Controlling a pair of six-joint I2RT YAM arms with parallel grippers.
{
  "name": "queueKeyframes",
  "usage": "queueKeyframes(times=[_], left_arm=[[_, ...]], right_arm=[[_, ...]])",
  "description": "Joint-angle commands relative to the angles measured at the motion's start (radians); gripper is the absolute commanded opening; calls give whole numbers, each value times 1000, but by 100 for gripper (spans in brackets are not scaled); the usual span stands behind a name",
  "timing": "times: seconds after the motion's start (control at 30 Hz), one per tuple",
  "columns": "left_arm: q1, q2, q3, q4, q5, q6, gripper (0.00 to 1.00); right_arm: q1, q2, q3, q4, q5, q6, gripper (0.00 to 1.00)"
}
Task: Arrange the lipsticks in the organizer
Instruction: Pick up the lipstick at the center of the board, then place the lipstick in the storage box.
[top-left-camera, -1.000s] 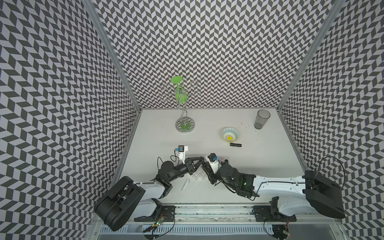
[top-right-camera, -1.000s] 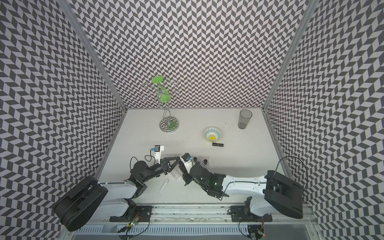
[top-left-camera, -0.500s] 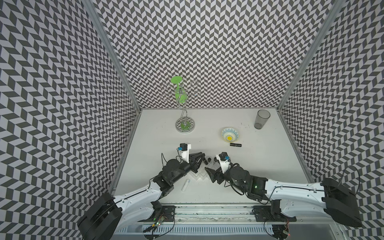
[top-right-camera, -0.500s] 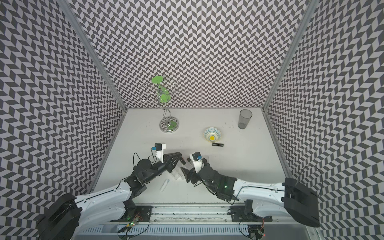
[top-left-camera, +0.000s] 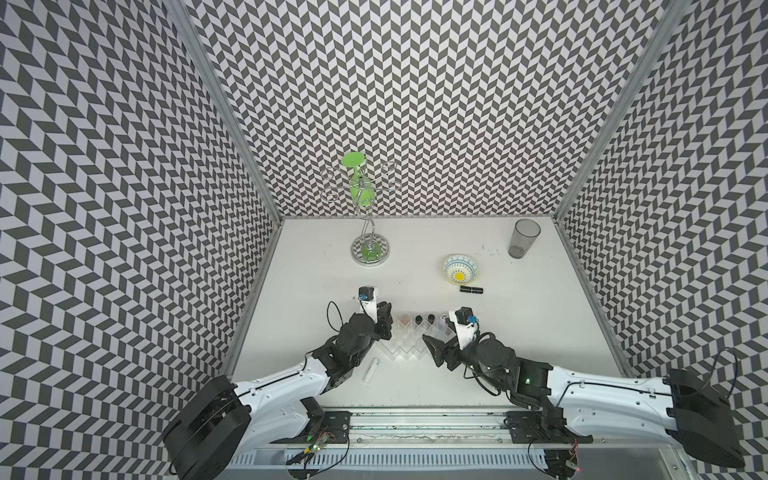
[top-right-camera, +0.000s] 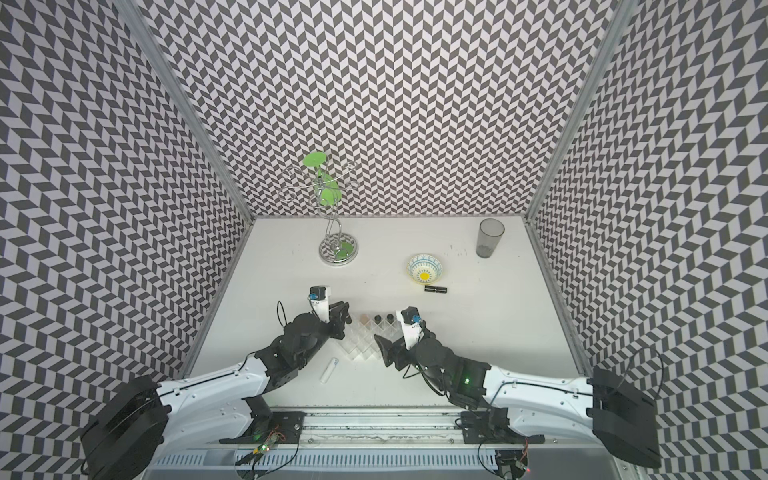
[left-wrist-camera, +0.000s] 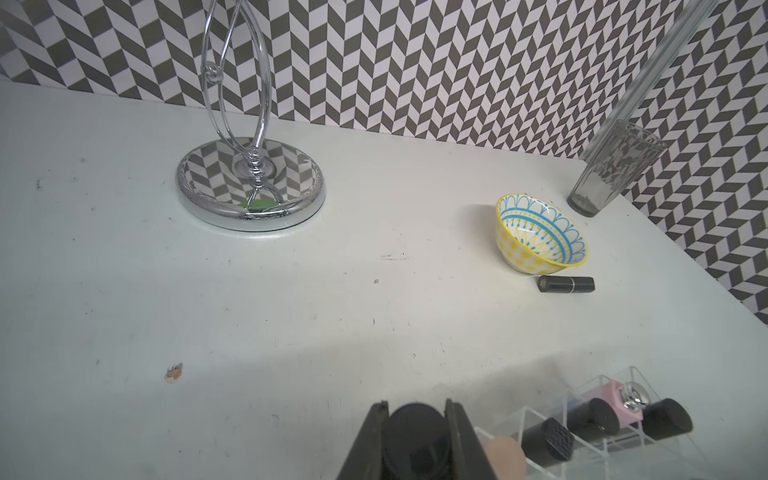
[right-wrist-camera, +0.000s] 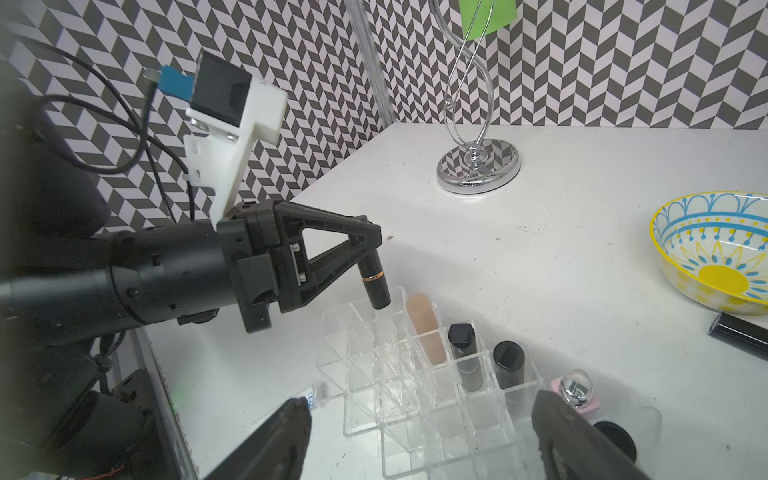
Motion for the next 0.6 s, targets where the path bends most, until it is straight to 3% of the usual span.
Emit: queueKeyframes(times=[0.0,0.27,0.57], left_arm=[[-6,22,-2,14,-25,48,0],[-22,6,-37,40,29,65,0],[-66,35,-46,59,-33,119,0]], right_arm=[[-4,-4,4,30,10,5,88],[-8,27,9,41,16,1,88],[-11,64,15,49,8,4,88]])
